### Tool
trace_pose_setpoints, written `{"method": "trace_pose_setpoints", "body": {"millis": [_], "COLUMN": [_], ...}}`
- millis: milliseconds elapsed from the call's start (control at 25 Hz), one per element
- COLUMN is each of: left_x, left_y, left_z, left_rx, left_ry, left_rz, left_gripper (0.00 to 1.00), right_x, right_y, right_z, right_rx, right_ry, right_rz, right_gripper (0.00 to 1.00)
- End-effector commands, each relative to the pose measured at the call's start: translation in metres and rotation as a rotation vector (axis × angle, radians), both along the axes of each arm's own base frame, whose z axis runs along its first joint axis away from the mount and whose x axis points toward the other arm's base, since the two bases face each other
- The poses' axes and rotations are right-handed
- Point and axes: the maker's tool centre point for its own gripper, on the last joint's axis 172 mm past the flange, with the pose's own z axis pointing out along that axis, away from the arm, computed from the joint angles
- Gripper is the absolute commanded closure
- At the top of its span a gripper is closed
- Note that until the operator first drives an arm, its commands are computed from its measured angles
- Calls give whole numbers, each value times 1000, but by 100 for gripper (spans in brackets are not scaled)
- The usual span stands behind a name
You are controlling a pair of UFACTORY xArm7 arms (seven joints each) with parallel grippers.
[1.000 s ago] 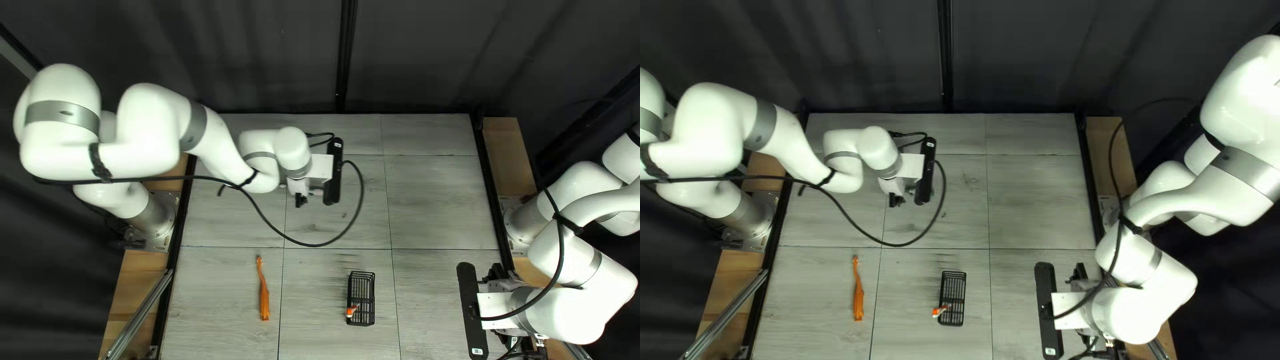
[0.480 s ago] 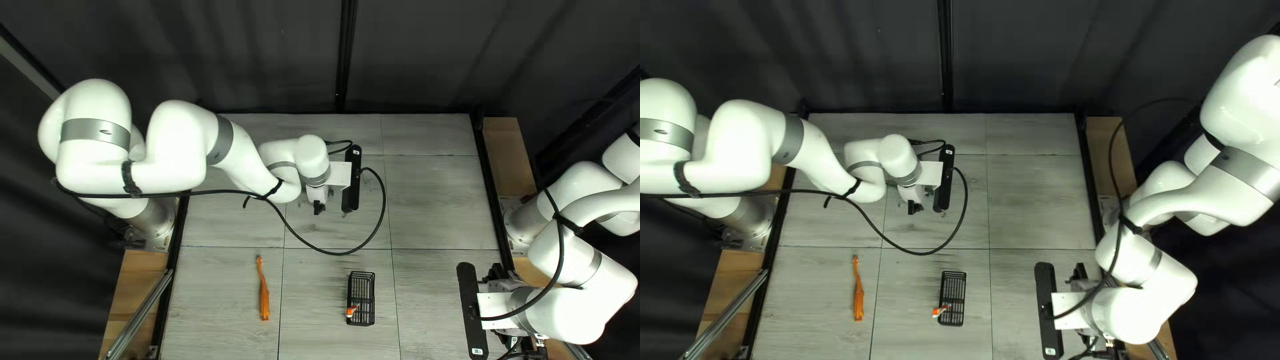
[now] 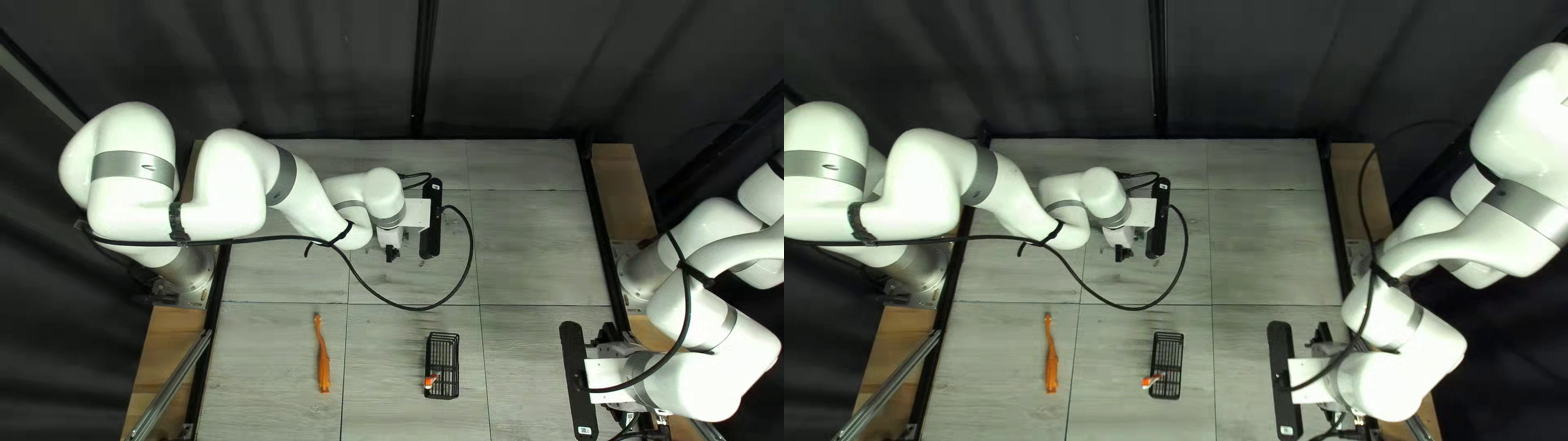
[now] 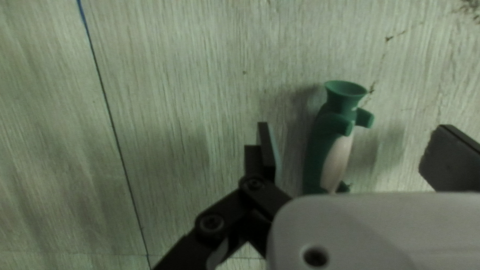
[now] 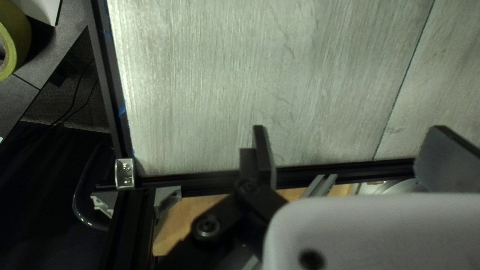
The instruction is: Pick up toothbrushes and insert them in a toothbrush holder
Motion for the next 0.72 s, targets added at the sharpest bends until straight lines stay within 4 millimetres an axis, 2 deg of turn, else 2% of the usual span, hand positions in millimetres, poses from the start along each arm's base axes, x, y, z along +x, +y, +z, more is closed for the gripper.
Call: {"method": "trace_pose_setpoints", "body": {"millis": [40, 280, 520, 720], "left_x": [-2, -4, 2, -3], "left_y": [-2, -6, -35, -61], "left_z": [0, 3, 80, 121], "left_rx": [15, 40, 88, 64], "left_ry": [1, 2, -26, -33], "left_rz": [-21, -62, -270, -560], "left_gripper": [100, 100, 100, 100], "right_x": [0, 0, 0, 0], "right_y": [0, 0, 0, 0], "right_z": [0, 0, 0, 0], "right_rx": [0, 0, 0, 0], "right_ry": [0, 0, 0, 0], "right_rz": [0, 0, 0, 0], "right_gripper": [0, 0, 0, 0]}}
